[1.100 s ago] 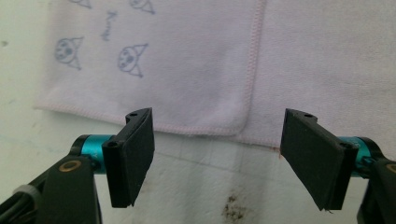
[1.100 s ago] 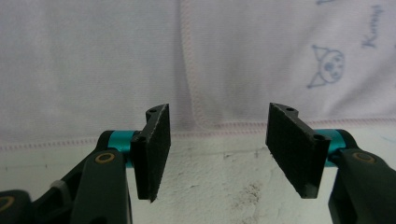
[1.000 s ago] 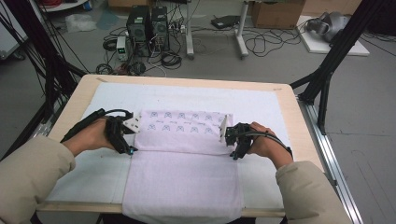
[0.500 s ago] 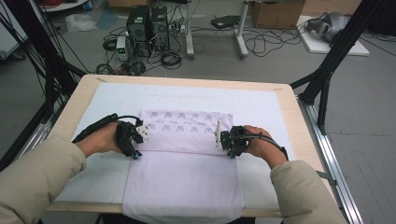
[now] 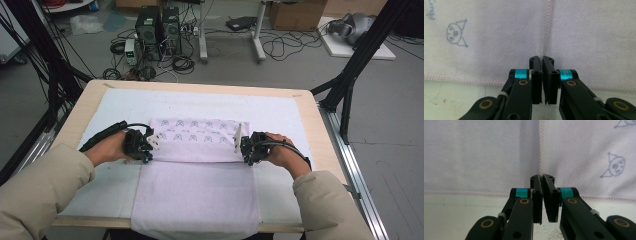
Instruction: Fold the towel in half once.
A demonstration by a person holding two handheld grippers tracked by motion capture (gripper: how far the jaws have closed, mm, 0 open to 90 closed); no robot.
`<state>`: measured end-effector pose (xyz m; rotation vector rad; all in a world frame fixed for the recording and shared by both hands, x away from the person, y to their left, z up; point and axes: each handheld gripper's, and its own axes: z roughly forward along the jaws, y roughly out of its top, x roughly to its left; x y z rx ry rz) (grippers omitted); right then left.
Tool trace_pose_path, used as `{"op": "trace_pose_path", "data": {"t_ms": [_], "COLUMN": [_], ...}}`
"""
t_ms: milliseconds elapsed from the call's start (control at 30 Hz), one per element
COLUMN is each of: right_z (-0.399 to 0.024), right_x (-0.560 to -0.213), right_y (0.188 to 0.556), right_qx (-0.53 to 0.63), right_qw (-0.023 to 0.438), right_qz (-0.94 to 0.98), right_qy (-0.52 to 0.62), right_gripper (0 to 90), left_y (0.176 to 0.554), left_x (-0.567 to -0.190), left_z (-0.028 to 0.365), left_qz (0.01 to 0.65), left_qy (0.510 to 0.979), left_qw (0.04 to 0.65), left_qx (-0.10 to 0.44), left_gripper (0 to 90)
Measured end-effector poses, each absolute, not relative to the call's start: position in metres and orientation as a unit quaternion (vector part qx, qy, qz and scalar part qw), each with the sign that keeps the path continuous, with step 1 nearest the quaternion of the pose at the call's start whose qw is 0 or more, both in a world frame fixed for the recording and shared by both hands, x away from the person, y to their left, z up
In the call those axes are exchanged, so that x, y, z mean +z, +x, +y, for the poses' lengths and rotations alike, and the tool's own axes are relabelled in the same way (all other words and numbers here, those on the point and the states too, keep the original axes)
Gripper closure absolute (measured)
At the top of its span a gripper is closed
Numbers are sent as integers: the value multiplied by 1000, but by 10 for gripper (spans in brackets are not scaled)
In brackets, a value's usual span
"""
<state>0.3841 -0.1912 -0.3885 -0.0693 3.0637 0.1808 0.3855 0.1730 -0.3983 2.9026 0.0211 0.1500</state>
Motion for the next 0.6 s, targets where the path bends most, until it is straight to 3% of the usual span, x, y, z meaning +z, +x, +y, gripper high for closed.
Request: {"op": "trace_pose_path", "data": {"t_ms": [233,600], "right_z": [-202,-207], "right_x": [-372,-352], "right_y": [373,333], "right_qx": [90,104], "right_qw": [35,13], "right_qz": [995,993], "right_qy": [-17,-52], "right_gripper": [862,860], "left_y": [374,336], "left_x": [-371,-350], "left_z": [188,191], "left_qz": [6,-37], "left_qy": [984,981], "left_qw": [179,192], "left_qx": [16,-8], "left_gripper": [860,859]}}
